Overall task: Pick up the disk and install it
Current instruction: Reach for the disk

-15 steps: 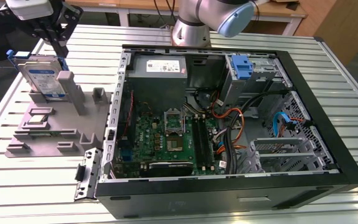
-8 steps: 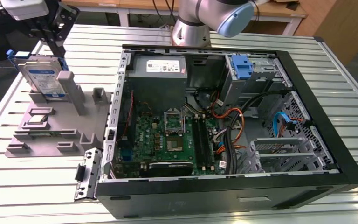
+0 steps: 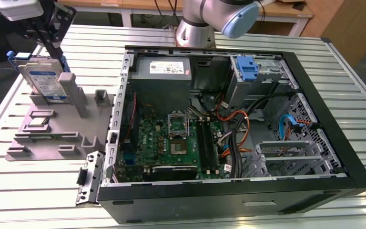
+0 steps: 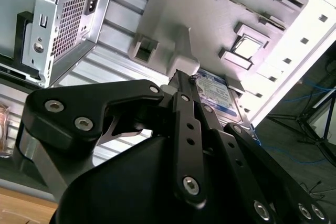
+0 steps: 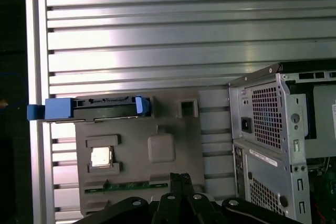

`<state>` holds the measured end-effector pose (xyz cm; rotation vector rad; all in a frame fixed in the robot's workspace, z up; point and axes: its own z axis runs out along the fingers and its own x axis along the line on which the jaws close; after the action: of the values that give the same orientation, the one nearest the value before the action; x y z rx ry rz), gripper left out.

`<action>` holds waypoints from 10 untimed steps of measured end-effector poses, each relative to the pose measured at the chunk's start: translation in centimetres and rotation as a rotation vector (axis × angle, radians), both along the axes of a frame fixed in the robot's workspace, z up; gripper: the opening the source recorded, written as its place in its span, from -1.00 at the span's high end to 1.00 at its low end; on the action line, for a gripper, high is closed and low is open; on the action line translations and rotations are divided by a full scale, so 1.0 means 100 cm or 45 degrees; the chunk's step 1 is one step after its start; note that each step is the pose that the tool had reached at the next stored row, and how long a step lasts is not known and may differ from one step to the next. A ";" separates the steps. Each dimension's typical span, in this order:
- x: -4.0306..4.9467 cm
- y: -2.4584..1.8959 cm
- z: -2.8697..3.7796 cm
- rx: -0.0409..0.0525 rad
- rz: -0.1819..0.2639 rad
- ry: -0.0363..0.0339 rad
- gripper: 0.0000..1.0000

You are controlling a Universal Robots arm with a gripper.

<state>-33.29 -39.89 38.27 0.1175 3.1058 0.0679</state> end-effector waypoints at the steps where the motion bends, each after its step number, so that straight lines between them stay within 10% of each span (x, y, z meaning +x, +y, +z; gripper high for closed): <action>1: -0.0012 0.0000 -0.0001 0.000 0.000 0.0000 0.80; 10: -0.0098 0.0000 -0.0005 0.000 0.000 0.0001 0.80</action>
<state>-34.27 -39.90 38.22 0.1174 3.1058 0.0679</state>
